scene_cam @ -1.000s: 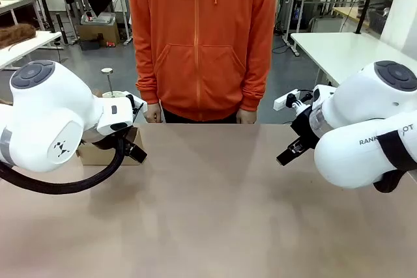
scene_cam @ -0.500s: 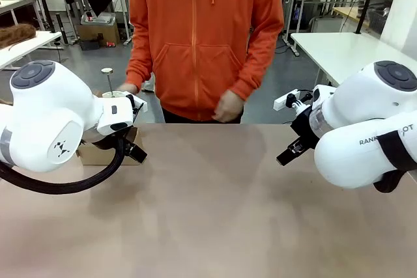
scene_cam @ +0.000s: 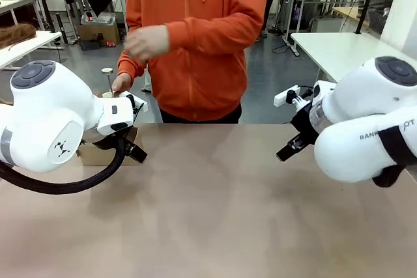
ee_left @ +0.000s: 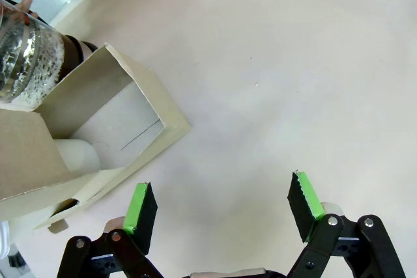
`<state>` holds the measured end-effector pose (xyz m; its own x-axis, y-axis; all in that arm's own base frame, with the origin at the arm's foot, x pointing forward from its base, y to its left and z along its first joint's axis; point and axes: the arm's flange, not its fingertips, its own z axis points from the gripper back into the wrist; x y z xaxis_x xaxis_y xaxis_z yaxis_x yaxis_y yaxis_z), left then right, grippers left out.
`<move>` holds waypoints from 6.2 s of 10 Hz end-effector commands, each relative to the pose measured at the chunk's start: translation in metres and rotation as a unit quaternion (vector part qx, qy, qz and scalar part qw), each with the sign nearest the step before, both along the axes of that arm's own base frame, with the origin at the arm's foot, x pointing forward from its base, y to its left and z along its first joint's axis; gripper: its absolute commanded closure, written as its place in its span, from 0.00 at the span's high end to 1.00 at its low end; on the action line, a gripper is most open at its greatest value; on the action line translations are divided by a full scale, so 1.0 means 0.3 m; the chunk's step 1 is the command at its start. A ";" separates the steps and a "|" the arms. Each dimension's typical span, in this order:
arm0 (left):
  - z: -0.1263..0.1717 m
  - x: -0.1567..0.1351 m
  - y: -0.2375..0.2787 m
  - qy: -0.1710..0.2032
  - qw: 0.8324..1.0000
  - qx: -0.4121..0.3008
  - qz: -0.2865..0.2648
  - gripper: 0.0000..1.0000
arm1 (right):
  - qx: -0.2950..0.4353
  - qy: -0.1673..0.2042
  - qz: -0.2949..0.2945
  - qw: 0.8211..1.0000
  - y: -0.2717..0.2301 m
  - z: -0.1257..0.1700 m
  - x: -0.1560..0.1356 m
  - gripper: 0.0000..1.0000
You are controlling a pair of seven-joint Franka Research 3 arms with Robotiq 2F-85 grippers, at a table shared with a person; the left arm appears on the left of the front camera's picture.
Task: Pour a drink into a cup and package it in a carrier.
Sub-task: Pick up the 600 ml Paper Cup and place it in the middle top area of the table.
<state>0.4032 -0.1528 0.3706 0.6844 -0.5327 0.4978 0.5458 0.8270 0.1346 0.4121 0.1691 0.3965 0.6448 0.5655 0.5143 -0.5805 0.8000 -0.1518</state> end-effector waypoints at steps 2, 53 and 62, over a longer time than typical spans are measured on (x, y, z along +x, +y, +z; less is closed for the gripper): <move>0.000 0.000 0.001 0.000 1.000 0.000 0.000 1.00 | 0.032 0.052 0.058 0.996 -0.062 0.285 0.256 1.00; 0.000 0.000 0.001 0.000 1.000 0.000 0.000 1.00 | 0.480 -0.193 0.240 0.822 -1.095 -0.581 0.199 1.00; 0.000 0.000 0.001 0.000 1.000 0.000 0.000 1.00 | 0.481 -0.194 0.255 0.816 -1.087 -0.592 0.196 0.80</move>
<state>0.4033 -0.1531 0.3705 0.6840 -0.5338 0.4971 0.5460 0.8266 0.1364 0.4702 -0.1595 0.2190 0.1406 -0.0767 0.9871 -0.9305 0.3303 0.1582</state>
